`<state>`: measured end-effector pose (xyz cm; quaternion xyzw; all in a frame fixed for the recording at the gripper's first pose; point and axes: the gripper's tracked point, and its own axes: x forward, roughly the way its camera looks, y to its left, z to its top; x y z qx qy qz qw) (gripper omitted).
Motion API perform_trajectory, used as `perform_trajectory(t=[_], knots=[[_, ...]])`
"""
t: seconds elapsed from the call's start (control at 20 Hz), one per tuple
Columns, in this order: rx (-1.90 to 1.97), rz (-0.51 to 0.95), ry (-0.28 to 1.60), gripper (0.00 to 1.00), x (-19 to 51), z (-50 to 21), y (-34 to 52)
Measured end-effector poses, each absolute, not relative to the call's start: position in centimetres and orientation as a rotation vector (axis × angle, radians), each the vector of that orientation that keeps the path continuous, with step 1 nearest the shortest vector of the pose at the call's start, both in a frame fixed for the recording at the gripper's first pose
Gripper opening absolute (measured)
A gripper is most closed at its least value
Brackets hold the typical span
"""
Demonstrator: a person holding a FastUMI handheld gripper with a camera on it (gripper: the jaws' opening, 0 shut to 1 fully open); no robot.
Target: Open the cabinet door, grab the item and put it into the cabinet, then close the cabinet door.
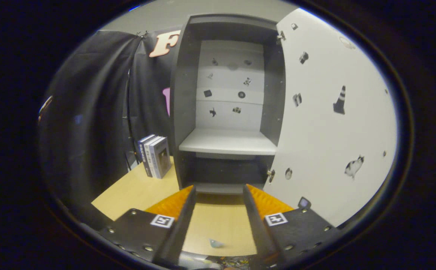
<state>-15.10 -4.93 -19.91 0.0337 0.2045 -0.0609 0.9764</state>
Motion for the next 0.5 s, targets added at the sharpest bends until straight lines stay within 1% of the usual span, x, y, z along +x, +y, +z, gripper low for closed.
perform_trajectory(t=[0.1, 0.25, 0.5], knots=[[0.083, -0.111, 0.471, 0.92, -15.0, -23.5, -4.6], [0.12, -0.096, 0.627, 0.93, -16.2, -30.4, -4.2], [0.166, -0.125, 0.85, 0.93, -18.8, -40.3, -4.2]])
